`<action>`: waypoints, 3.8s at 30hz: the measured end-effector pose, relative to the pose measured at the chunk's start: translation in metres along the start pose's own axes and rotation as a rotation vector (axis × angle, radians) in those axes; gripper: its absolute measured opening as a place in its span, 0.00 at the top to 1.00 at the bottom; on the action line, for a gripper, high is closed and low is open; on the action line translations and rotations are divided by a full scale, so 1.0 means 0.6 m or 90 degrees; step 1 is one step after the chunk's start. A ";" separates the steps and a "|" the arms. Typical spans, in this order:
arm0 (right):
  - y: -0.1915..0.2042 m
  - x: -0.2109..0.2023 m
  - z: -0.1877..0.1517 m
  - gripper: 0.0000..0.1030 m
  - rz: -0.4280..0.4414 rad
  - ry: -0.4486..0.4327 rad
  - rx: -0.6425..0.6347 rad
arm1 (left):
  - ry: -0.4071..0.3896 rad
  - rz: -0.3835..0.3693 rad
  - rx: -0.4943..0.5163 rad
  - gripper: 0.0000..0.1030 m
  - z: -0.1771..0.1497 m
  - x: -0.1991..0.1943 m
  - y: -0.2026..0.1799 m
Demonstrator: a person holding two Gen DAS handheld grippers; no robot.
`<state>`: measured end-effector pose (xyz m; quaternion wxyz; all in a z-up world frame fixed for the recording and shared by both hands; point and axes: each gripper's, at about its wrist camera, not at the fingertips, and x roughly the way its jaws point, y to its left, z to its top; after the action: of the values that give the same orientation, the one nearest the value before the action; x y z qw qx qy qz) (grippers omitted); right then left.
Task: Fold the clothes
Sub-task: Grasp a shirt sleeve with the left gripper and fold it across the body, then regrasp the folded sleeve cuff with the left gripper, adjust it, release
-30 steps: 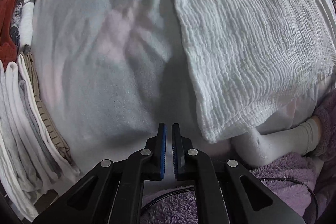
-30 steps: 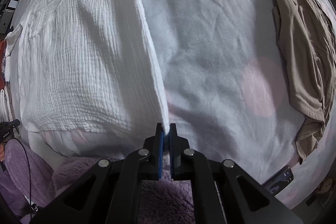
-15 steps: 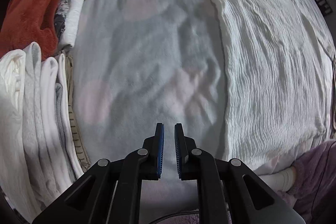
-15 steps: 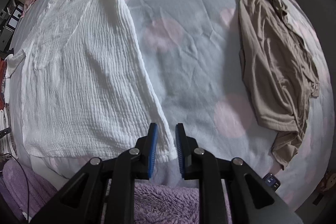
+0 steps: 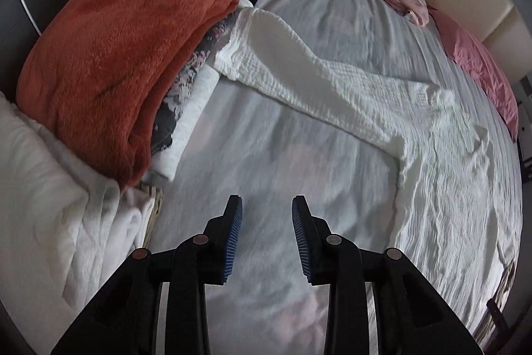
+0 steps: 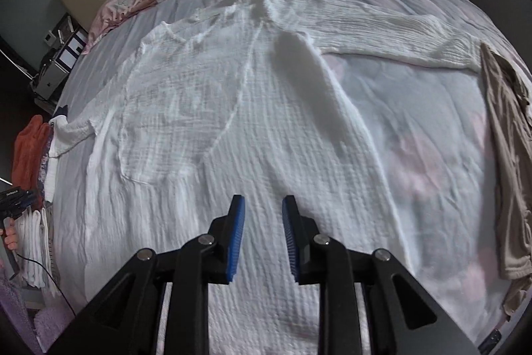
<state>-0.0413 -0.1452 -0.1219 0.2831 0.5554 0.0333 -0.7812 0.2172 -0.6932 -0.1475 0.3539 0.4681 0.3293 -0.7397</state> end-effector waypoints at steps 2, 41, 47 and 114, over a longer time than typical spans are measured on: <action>0.030 0.034 0.008 0.78 0.019 -0.031 -0.020 | -0.006 0.011 -0.016 0.60 0.025 0.025 -0.011; 0.034 0.147 0.044 0.76 0.083 -0.077 -0.028 | -0.180 -0.014 -0.096 0.93 0.219 0.005 -0.101; 0.017 0.115 0.053 0.76 0.095 -0.094 -0.006 | -0.206 -0.039 0.003 0.93 0.218 -0.064 -0.222; -0.074 0.159 0.083 0.76 -0.062 0.029 0.032 | 0.023 -0.010 0.411 0.91 -0.050 0.124 -0.737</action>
<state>-0.1263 -0.1650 -0.1991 0.2300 0.5777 0.0467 -0.7818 -0.1601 -0.4490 -0.1578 0.1758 0.5666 0.0876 -0.8002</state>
